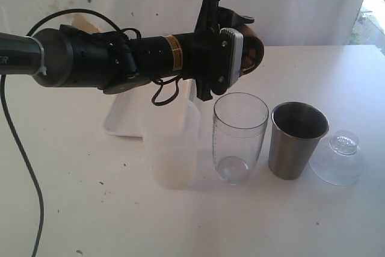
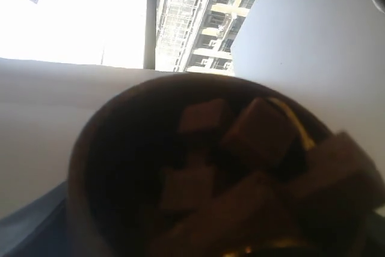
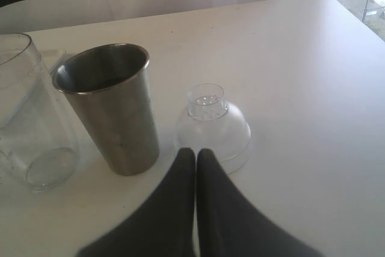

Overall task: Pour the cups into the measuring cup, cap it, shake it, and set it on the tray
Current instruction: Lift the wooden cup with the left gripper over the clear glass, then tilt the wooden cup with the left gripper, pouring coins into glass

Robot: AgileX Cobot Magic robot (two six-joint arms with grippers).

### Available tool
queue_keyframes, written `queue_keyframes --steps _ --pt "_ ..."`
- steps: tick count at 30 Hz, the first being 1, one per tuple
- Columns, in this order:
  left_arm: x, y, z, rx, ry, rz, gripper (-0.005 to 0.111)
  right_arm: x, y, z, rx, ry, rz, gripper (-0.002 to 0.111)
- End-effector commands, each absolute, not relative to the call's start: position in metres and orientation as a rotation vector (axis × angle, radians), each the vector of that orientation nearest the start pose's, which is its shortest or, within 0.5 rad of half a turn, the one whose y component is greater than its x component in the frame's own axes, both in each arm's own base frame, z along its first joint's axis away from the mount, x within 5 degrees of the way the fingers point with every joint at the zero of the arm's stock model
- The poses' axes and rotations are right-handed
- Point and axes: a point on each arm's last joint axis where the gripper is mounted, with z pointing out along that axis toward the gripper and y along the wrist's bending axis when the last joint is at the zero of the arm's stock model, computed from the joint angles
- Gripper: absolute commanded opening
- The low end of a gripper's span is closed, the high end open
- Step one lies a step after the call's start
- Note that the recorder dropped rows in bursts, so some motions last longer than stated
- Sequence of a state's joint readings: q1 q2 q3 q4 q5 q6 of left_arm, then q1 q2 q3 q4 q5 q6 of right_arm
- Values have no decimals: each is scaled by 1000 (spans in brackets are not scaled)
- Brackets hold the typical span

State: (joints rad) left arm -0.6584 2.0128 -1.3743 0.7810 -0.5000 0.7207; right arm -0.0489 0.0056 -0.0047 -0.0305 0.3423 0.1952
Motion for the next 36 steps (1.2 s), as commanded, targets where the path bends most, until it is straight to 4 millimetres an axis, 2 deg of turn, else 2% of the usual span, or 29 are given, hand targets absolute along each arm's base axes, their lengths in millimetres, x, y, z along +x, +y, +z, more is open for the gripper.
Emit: queue_keyframes --steps 1,4,12,29,36 --pt "346 -312 245 1597 591 277 0 54 -4 183 200 1809 72 0" --pt "346 -312 245 1599 588 279 0 54 -4 183 200 1809 72 0" --pt "341 -315 245 1653 440 323 0 54 -4 183 199 1809 70 0" --pt "339 -316 243 1707 315 395 0 54 -4 183 199 1809 70 0" --pt "339 -315 242 1714 323 400 0 54 -4 183 199 1809 70 0"
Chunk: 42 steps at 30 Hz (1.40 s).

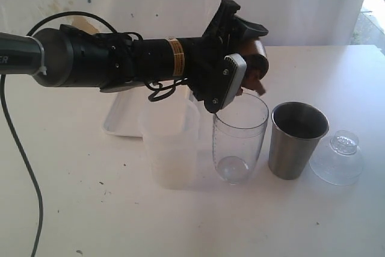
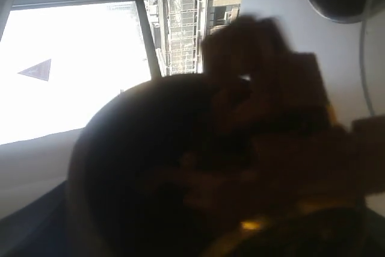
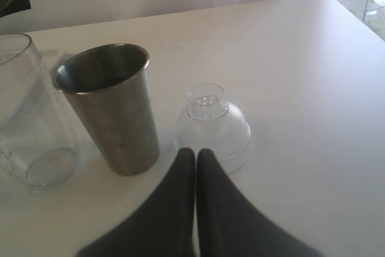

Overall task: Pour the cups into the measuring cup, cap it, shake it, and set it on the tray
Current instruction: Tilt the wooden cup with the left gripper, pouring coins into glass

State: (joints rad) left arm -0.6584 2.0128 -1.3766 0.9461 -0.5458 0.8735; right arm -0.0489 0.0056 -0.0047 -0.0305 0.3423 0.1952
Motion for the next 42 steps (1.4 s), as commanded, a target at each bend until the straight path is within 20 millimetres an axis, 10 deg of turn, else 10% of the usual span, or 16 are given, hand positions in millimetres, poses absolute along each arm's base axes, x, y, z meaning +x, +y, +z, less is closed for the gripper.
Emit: queue_keyframes --steps 1,42 --pt "340 -315 242 1720 328 404 0 54 -4 183 199 1809 70 0" --pt "336 -317 241 1779 5 614 0 54 -4 183 199 1809 70 0"
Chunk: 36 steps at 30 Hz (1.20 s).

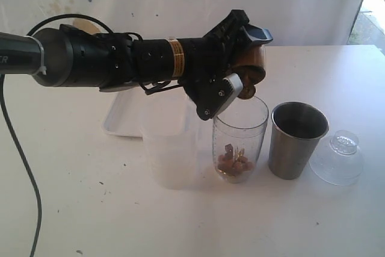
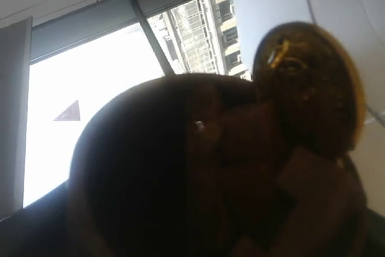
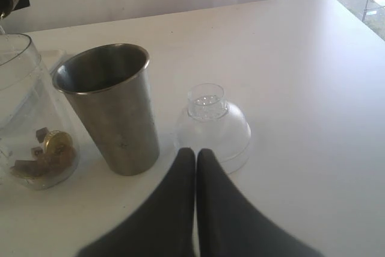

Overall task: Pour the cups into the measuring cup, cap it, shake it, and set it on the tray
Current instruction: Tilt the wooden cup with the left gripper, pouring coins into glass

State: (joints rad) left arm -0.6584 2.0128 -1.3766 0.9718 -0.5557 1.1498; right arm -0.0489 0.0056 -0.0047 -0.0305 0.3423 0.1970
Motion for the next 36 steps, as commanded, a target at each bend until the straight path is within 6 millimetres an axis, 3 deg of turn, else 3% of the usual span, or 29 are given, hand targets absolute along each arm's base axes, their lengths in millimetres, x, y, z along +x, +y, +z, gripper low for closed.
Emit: queue_keyframes --steps 1,20,26,31,36 --pt "336 -317 241 1779 4 612 0 54 -4 183 199 1809 70 0" --pt "332 -320 241 1769 -16 603 0 54 -4 183 199 1809 70 0" --pt "333 -320 245 1674 306 344 0 54 -4 183 199 1809 70 0" --pt "336 -319 249 1586 466 245 0 54 -4 183 199 1809 70 0" --pt "345 -313 264 1315 745 84 0 54 -4 183 199 1809 70 0"
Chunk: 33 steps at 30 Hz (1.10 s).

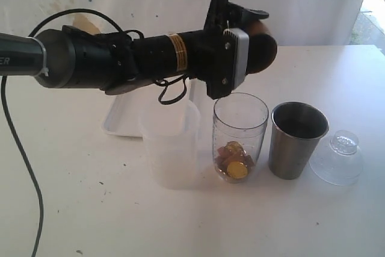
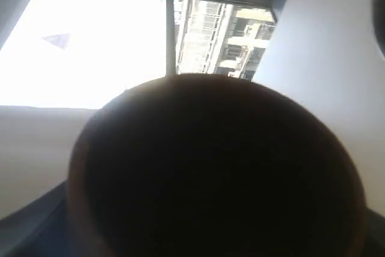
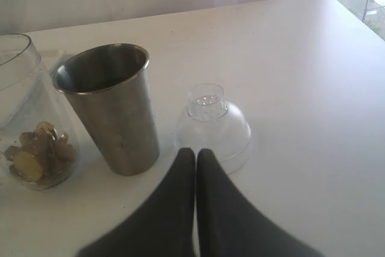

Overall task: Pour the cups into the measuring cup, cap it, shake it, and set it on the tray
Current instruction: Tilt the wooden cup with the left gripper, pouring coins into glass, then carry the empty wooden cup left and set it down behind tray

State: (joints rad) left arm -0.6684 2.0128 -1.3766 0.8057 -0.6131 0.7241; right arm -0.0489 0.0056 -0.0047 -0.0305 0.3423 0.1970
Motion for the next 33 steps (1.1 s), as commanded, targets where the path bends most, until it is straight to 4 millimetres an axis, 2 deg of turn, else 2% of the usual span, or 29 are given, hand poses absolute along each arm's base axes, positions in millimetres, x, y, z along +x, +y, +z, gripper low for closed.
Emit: queue_keyframes --steps 1,3,4,5,6,9,11,14,15,17,19,21,24,28,33 --pt "347 -310 271 1248 800 60 0 54 -4 183 199 1809 70 0" --pt "352 -301 287 1056 949 -4 0 54 -4 183 199 1809 70 0" --pt "357 -287 302 828 1096 -71 0 54 -4 183 199 1809 70 0" --pt "359 -280 310 711 1165 -104 0 54 -4 183 199 1809 70 0" --pt "363 -261 322 539 1290 -153 0 54 -4 183 199 1809 70 0" --pt "376 -221 332 391 1481 -194 0 54 -4 183 199 1809 70 0" --pt "395 -181 324 316 1615 -195 0 54 -4 183 199 1809 70 0" --pt "406 -138 297 199 1697 -134 0 54 -4 183 199 1809 70 0" --pt "409 -119 277 141 1732 -97 0 54 -4 183 199 1809 70 0" --pt "414 -103 248 98 1785 -65 0 54 -4 183 200 1809 72 0" --pt "418 -99 208 122 1847 -56 0 54 -4 183 200 1809 72 0" --pt "422 -101 185 138 1865 -72 0 54 -4 183 200 1809 72 0" --pt "427 -104 160 119 1858 -123 0 54 -4 183 200 1809 72 0" --pt "431 -104 135 60 1850 -151 0 54 -4 183 200 1809 72 0" --pt "433 -104 119 59 1841 -140 0 54 -4 183 200 1809 72 0"
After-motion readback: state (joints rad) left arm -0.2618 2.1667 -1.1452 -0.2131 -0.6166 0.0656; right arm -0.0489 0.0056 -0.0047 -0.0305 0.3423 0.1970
